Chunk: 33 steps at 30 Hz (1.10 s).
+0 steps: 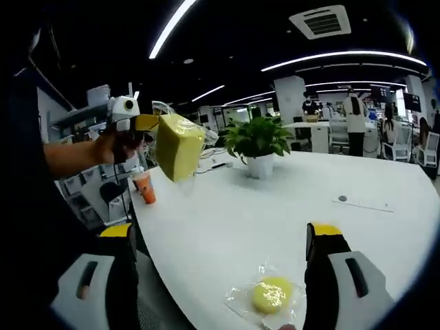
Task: Compare the silicone blocks by pressing each to a similar depth, holding the contact briefly, and releasing to observe deformation and rebound differences across the visible hardness samples.
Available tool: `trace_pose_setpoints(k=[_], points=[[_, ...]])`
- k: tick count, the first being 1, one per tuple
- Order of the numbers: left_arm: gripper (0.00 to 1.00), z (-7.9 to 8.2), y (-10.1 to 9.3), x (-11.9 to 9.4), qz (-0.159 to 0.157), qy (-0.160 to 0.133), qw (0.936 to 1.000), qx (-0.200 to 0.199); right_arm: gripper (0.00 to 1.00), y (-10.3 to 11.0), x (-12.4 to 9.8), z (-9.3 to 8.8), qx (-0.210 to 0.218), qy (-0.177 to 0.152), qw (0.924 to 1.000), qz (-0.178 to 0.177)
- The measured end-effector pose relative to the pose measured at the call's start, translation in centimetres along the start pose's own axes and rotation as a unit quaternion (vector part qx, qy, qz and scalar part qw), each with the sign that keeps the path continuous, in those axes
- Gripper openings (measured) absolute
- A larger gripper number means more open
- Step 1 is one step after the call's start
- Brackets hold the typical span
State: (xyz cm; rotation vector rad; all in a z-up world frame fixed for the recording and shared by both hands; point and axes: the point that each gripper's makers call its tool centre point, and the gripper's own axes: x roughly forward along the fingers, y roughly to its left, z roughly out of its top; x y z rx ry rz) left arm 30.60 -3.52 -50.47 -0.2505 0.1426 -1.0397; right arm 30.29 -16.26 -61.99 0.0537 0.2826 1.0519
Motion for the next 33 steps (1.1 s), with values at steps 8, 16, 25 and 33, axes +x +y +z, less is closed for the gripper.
trace_pose_setpoints(k=[8, 16, 25, 33], points=[[0.0, 0.3, -3.7, 0.8, -0.056, -0.01, 0.9983, -0.011, 0.96, 3.0, 1.5, 2.5, 0.013, -0.046, 0.9971, 0.059], [0.0, 0.3, -5.6, 1.5, -0.087, -0.013, 0.9959, -0.02, 0.86, 5.7, 2.0, 5.8, 0.01, -0.092, 0.9898, 0.108], [0.0, 0.8, -7.1, 1.7, -0.103, -0.028, 0.9939, -0.03, 0.56, 7.9, 2.5, 6.4, 0.02, -0.1, 0.9829, 0.153], [0.0, 0.5, -7.6, 1.7, -0.106, -0.033, 0.9929, -0.043, 0.37, 8.8, 2.6, 6.4, 0.033, -0.112, 0.9793, 0.165]])
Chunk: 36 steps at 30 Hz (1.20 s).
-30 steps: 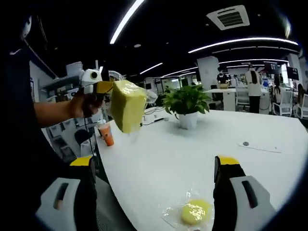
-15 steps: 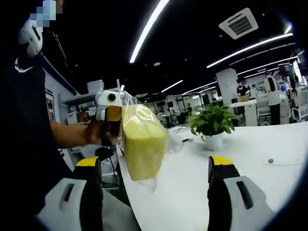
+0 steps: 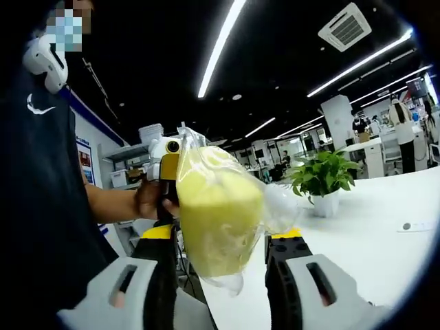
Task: Compare the silicone blocks by pressing each to a similar depth, holding the contact briefly, and releasing to observe deformation and rebound differences across the visible hardness samples.
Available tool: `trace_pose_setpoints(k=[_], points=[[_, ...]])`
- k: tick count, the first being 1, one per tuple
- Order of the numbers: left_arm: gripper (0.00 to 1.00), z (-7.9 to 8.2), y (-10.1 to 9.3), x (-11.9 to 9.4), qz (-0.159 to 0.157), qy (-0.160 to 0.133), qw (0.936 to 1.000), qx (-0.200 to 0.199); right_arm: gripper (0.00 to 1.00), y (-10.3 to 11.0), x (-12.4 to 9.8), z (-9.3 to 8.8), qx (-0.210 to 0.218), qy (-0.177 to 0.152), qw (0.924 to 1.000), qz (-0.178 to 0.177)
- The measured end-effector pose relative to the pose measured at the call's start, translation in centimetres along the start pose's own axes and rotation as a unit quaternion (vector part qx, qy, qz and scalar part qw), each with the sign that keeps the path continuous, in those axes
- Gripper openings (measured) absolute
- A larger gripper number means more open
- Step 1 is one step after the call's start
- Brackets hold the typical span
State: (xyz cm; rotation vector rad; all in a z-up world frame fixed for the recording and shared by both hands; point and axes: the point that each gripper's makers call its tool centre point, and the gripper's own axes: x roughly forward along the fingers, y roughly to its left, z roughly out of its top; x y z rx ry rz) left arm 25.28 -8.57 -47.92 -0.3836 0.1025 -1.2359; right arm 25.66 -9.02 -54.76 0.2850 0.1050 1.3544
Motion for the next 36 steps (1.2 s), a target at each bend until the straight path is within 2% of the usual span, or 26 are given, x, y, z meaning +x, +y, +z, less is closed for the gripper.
trace_pose_setpoints(k=[2, 7, 12, 16, 18, 22, 29, 36], points=[[0.0, -0.2, 0.0, 0.0, 0.001, 0.002, 1.0, -0.001, 0.29, 0.2, 0.0, 0.0, 0.006, 0.001, 1.0, 0.004], [0.0, -0.2, 0.7, -0.6, 0.013, -0.005, 0.9999, -0.004, 0.26, 0.5, -0.1, 0.0, 0.014, 0.004, 0.9998, 0.011], [0.0, -0.7, 0.7, -0.8, 0.008, -0.005, 0.9999, -0.01, 0.23, 0.5, -0.2, -0.4, 0.011, 0.022, 0.9996, 0.012], [0.0, -0.8, 0.8, -0.9, 0.012, -0.003, 0.9999, -0.008, 0.21, 0.4, -0.1, -0.7, 0.025, 0.034, 0.999, 0.014], [0.0, -0.9, 1.1, -1.1, 0.015, -0.001, 0.9999, -0.006, 0.19, 0.5, 0.1, -0.8, 0.047, 0.047, 0.9977, 0.016], [0.0, -0.7, 1.2, -1.3, 0.016, -0.004, 0.9999, -0.006, 0.16, 0.6, 0.3, -0.5, 0.047, 0.057, 0.9971, 0.017], [0.02, -0.4, 1.6, -1.5, 0.024, 0.003, 0.9991, 0.036, 0.1, 0.3, 0.5, -0.4, 0.034, 0.081, 0.9961, 0.005], [0.04, -1.0, 2.1, -1.8, 0.031, 0.016, 0.9986, 0.039, 0.05, 0.2, 0.6, -0.6, 0.032, 0.109, 0.9935, -0.005]])
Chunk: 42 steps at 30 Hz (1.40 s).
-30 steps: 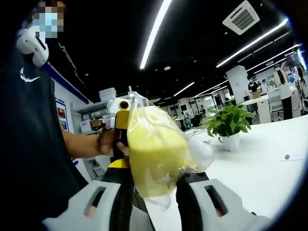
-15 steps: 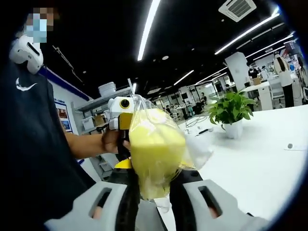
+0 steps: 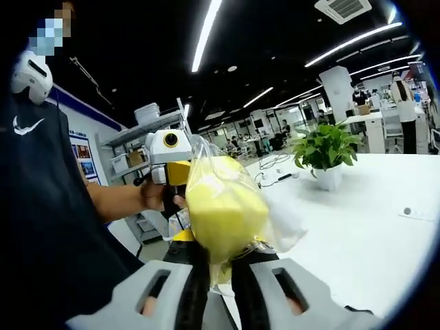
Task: Compare the silicone blocks by pressing each to a similar depth, holding the contact briefly, and releasing to observe deformation and rebound differences across the visible hardness samples.
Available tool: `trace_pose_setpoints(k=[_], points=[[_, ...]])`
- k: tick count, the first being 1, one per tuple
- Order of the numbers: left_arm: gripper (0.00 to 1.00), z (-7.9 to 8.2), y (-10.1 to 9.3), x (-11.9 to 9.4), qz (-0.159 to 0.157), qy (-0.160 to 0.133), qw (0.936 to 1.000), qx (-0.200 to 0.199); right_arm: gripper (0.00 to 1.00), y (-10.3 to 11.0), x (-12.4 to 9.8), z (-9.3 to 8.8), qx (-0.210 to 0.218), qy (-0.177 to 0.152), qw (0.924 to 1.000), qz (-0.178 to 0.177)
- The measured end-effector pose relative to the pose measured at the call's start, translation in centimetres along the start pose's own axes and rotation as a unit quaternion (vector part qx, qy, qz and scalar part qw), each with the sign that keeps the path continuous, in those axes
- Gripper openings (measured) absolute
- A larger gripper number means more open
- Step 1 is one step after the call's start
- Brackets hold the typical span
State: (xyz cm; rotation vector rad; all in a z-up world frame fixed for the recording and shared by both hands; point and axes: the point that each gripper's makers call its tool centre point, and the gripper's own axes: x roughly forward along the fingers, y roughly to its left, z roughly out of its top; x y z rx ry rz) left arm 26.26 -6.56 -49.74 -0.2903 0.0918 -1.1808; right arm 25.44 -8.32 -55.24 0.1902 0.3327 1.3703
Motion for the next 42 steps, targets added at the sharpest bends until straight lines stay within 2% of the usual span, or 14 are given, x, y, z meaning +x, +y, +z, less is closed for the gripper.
trace_pose_setpoints(k=[3, 18, 21, 27, 31, 33, 36, 42], points=[[0.06, 0.0, -0.1, 0.0, -0.001, -0.001, 1.0, -0.004, 0.03, 0.3, -0.1, 0.1, 0.003, 0.002, 1.0, 0.008], [0.04, 0.3, -0.6, -0.3, -0.001, -0.004, 1.0, -0.005, 0.01, 0.6, -0.2, 0.3, -0.018, 0.021, 0.9996, 0.001], [0.04, 0.9, -0.9, -0.4, -0.007, -0.022, 0.9996, -0.018, 0.01, 0.6, -0.2, 0.1, -0.025, 0.027, 0.9993, -0.001], [0.03, 1.4, -1.2, -0.3, -0.004, -0.035, 0.9994, 0.001, 0.01, 0.9, -0.1, 0.1, -0.025, 0.028, 0.9993, 0.0], [0.03, 1.1, -1.1, -0.3, -0.003, -0.029, 0.9996, 0.004, 0.01, 0.7, -0.3, -0.1, -0.028, 0.036, 0.9989, -0.003], [0.04, 0.8, -1.0, -0.3, -0.001, -0.018, 0.9998, -0.009, 0.01, 0.8, -0.3, -0.3, -0.031, 0.04, 0.9987, -0.004], [0.03, 0.8, -0.9, -0.3, -0.001, -0.019, 0.9994, -0.031, 0.01, 1.0, -0.2, -0.4, -0.029, 0.041, 0.9987, -0.004], [0.03, 0.5, -1.1, -0.5, -0.009, -0.01, 0.9994, -0.033, 0.01, 1.2, -0.1, -0.7, -0.029, 0.051, 0.9983, 0.0]])
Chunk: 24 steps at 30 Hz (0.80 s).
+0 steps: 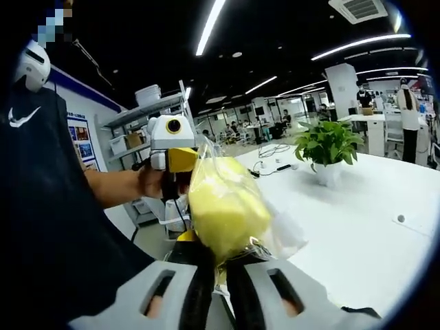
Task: Compare the silicone blocks by pressing each to a similar depth, holding the contact briefly, and releasing to observe deformation and rebound differences across the visible hardness samples.
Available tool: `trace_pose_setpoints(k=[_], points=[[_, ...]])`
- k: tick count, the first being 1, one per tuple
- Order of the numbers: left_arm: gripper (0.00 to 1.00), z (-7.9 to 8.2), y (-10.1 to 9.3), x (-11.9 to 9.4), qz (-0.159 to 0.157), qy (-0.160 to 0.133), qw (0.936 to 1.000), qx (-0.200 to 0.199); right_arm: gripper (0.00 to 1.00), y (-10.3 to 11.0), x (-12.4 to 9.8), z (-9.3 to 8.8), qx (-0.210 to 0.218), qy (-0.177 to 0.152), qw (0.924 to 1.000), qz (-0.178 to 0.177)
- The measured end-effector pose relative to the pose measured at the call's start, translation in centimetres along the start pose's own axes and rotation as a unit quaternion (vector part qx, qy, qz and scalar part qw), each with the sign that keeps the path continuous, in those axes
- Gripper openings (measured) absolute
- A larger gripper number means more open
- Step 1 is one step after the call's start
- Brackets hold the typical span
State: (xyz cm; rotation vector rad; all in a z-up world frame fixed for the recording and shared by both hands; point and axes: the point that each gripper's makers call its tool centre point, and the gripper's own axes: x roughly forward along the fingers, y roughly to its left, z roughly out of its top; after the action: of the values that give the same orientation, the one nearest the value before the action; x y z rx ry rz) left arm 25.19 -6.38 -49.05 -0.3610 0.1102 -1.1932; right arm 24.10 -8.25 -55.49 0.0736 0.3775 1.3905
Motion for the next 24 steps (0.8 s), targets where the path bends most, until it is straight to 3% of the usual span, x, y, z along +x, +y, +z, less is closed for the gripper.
trace_pose_setpoints(k=[8, 11, 14, 16, 19, 21, 24], points=[[0.03, -0.5, -0.3, 0.0, 0.005, 0.014, 0.9994, 0.032, 0.02, 0.2, 0.1, -0.5, 0.002, 0.01, 0.9999, 0.005], [0.01, -0.5, -0.3, -0.3, 0.0, 0.014, 0.9998, 0.016, 0.02, 0.2, 0.2, -0.4, 0.003, 0.009, 0.9999, 0.006], [0.0, -0.5, -0.3, -0.4, 0.009, 0.017, 0.9995, 0.025, 0.04, 0.5, 0.5, -0.4, 0.014, 0.01, 0.9997, 0.018], [0.0, 0.0, -0.2, -0.5, 0.014, 0.011, 0.9996, 0.021, 0.06, 0.7, 0.6, 0.0, 0.011, -0.006, 0.9996, 0.026], [0.0, 0.3, -0.1, -0.4, 0.018, 0.005, 0.9996, 0.023, 0.08, 0.1, 0.7, 0.6, -0.016, -0.03, 0.9994, 0.01], [0.0, 0.7, 0.0, -0.3, 0.021, -0.003, 0.9996, 0.021, 0.14, 0.2, 0.8, 0.8, -0.008, -0.037, 0.9992, 0.015], [0.0, 1.6, 0.0, -0.4, 0.016, -0.021, 0.9996, 0.012, 0.31, -0.4, 1.0, 0.8, -0.032, -0.036, 0.9988, -0.006]])
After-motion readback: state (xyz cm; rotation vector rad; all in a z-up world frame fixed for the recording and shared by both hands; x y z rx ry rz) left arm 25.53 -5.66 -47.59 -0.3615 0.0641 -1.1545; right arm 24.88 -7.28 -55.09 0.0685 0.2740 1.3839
